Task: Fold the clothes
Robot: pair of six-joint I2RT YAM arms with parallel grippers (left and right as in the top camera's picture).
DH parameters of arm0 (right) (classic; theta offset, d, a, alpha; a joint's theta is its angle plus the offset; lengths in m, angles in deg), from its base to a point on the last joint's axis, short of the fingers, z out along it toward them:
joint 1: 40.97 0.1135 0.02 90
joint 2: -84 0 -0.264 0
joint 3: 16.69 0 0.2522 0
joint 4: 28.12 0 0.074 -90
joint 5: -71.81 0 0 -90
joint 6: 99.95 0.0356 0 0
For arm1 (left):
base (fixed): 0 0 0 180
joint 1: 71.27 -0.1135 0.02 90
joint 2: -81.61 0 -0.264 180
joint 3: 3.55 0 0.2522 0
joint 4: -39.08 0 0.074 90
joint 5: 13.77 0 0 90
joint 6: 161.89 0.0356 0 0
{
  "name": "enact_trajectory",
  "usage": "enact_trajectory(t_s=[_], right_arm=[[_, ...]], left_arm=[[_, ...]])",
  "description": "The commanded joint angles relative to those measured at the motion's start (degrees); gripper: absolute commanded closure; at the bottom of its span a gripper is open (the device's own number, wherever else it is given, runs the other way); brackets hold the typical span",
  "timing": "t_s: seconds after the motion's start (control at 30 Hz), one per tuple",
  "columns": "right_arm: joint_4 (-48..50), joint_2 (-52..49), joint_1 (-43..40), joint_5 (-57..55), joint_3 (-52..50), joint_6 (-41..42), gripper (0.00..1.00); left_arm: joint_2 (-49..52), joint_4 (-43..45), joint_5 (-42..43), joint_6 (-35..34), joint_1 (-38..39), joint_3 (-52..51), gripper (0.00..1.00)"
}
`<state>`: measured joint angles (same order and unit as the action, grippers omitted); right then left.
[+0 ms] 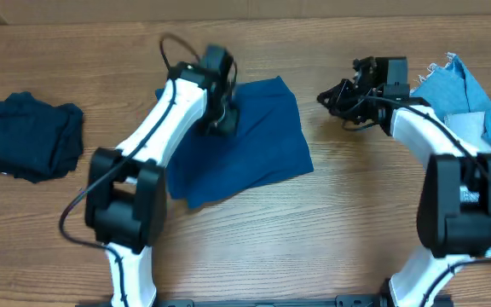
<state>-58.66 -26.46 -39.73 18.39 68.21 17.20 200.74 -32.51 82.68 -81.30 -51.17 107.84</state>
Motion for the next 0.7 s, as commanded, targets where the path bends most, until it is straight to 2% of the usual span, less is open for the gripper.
enact_trajectory(t_s=[0.0,0.13,0.27,0.43,0.57,0.67], right_arm=[[-8.8,4.6,5.2,7.1,0.1,-2.6,0.96],[-12.5,4.1,14.3,-2.2,-1.1,-3.6,0.96],[-12.0,2.9,19.3,-10.1,-2.7,-3.1,0.96],[-15.5,-3.3,18.6,-12.1,-2.7,0.2,0.96],[-17.9,-5.1,15.1,-12.1,-2.7,6.4,0.96],[-22.1,-4.9,12.4,-12.1,-2.7,5.2,0.96]], left_arm=[[-4.8,4.2,-5.6,2.6,-1.9,2.7,0.90],[1.0,5.2,-5.4,5.3,-3.9,1.8,0.96],[7.9,6.4,-6.1,7.7,-4.3,1.8,0.96],[10.1,13.0,-12.3,6.1,-9.2,2.0,0.93],[10.1,13.5,-11.1,4.5,-15.2,2.5,0.93],[10.1,12.3,-9.3,5.2,-17.9,4.2,0.94]])
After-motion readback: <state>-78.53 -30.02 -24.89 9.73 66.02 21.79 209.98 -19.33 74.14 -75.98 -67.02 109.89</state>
